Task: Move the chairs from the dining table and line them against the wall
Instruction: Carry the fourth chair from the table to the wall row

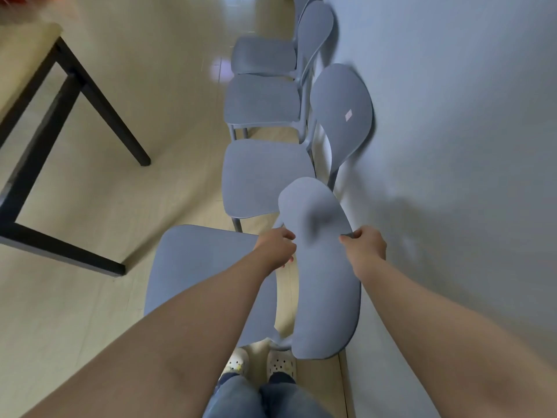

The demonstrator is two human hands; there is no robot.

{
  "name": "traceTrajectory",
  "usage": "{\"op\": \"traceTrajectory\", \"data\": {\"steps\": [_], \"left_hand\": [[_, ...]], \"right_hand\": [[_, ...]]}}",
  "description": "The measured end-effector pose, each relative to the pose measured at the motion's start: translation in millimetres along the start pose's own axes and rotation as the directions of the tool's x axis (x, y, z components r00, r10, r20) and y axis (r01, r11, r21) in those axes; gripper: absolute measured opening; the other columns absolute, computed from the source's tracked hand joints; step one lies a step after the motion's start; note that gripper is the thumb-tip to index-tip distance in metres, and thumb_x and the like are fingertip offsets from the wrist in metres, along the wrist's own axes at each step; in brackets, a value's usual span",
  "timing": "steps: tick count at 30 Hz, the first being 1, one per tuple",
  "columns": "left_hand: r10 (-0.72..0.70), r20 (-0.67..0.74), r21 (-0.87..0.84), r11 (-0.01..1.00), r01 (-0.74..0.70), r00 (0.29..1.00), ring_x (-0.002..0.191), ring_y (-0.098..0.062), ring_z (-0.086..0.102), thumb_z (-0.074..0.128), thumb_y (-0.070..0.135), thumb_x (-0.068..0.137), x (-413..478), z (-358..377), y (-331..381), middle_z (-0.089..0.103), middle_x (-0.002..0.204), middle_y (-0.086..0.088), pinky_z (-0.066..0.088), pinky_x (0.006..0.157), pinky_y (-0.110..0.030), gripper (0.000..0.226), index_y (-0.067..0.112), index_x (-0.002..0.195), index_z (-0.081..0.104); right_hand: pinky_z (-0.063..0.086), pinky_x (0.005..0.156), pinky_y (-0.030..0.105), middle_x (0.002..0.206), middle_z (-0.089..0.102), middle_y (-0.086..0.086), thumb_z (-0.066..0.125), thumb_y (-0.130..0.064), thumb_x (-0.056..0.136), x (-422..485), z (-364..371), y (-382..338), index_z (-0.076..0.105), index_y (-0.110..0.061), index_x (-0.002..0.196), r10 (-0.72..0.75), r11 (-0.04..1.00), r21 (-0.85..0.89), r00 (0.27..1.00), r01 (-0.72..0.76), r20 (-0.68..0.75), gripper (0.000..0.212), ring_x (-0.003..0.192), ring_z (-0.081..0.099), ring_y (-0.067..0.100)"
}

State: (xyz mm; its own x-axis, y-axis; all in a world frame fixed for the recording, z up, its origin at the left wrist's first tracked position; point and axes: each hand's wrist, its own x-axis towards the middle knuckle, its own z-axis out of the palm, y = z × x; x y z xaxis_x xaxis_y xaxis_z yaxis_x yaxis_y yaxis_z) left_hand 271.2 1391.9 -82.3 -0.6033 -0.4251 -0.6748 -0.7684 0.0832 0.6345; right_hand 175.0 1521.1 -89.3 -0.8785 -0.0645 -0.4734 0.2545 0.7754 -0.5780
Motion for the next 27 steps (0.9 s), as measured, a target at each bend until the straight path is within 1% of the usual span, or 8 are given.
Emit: {"op": "traceTrajectory", "data": {"steps": [5,8,13,16,19,22,24,27], "left_hand": [[0.024,0.0,0.023,0.999,-0.024,1.0,0.085,-0.027,0.062,0.044,0.007,0.091,-1.2,-17.9,-11.0,0.065,0.093,-0.01,0.054,0.09,-0.037,0.038,0.012,0.127,0.056],[0.027,-0.009,0.031,0.999,-0.027,1.0,0.088,-0.028,0.064,0.044,0.008,0.092,-2.4,-31.7,-18.9,0.065,0.098,-0.011,0.054,0.091,-0.038,0.037,0.012,0.126,0.057],[0.055,0.015,0.061,0.997,-0.056,0.998,0.087,-0.022,0.06,0.042,0.01,0.095,-3.6,-62.1,-32.7,0.063,0.105,-0.014,0.053,0.074,-0.028,0.036,0.01,0.129,0.054],[0.055,0.038,0.088,0.994,-0.058,0.998,0.087,-0.021,0.061,0.042,0.007,0.094,-2.8,-75.7,-42.8,0.065,0.108,-0.015,0.048,0.062,-0.021,0.037,0.01,0.129,0.055],[0.058,0.058,0.123,0.99,-0.065,0.997,0.087,-0.022,0.061,0.042,0.006,0.093,-3.0,-81.8,-50.3,0.062,0.101,-0.012,0.049,0.063,-0.021,0.038,0.009,0.128,0.055],[0.069,0.082,0.142,0.987,-0.08,0.994,0.093,-0.027,0.065,0.041,0.005,0.092,-6.3,-80.1,-52.7,0.06,0.099,-0.01,0.054,0.075,-0.03,0.038,0.008,0.127,0.055],[0.068,0.092,0.154,0.985,-0.082,0.993,0.099,-0.029,0.066,0.041,0.006,0.092,-10.7,-78.4,-52.1,0.062,0.097,-0.011,0.054,0.085,-0.035,0.038,0.009,0.126,0.056],[0.075,0.089,0.152,0.985,-0.088,0.993,0.089,-0.026,0.06,0.039,0.006,0.093,-14.6,-75.1,-47.5,0.061,0.096,-0.012,0.049,0.079,-0.032,0.028,0.013,0.111,0.059]], "right_hand": [[0.031,0.052,0.024,0.07,0.048,0.001,0.056,-0.015,0.088,-23.3,18.9,-20.1,0.046,-0.012,0.072,-0.049,0.999,-0.01,0.998,0.049,0.033,0.019,0.061,0.045,0.022],[0.036,0.057,0.024,0.065,0.042,-0.003,0.053,-0.014,0.09,-42.5,40.0,-38.0,0.037,-0.02,0.061,-0.098,0.995,-0.012,0.993,0.099,0.071,0.033,0.067,0.048,0.024],[0.041,0.07,0.03,0.068,0.049,0.0,0.05,-0.017,0.093,-74.4,80.1,-56.6,0.05,-0.013,0.082,-0.078,0.994,0.083,0.992,0.07,0.096,0.012,0.078,0.051,0.025],[0.041,0.07,0.03,0.086,0.057,0.01,0.048,-0.017,0.094,-80.9,86.0,-53.9,0.056,-0.005,0.089,-0.054,0.996,0.078,0.996,0.049,0.065,0.015,0.079,0.051,0.026],[0.043,0.073,0.029,0.109,0.062,0.016,0.05,-0.014,0.092,-80.9,87.7,-44.8,0.06,-0.002,0.11,0.035,0.998,0.049,0.989,-0.042,0.143,0.025,0.088,0.055,0.028],[0.042,0.074,0.025,0.099,0.06,0.01,0.059,-0.013,0.086,-78.3,85.9,-38.1,0.061,-0.009,0.088,0.113,0.989,0.079,0.981,-0.127,0.161,0.005,0.086,0.053,0.023],[0.04,0.073,0.022,0.094,0.055,0.007,0.061,-0.011,0.085,-75.8,83.2,-34.7,0.055,-0.011,0.08,0.124,0.98,0.14,0.984,-0.141,0.125,0.008,0.083,0.051,0.023],[0.039,0.072,0.022,0.08,0.054,0.006,0.06,-0.009,0.085,-71.3,74.4,-27.7,0.05,-0.011,0.067,0.146,0.968,0.194,0.986,-0.159,0.08,0.022,0.081,0.052,0.025]]}}
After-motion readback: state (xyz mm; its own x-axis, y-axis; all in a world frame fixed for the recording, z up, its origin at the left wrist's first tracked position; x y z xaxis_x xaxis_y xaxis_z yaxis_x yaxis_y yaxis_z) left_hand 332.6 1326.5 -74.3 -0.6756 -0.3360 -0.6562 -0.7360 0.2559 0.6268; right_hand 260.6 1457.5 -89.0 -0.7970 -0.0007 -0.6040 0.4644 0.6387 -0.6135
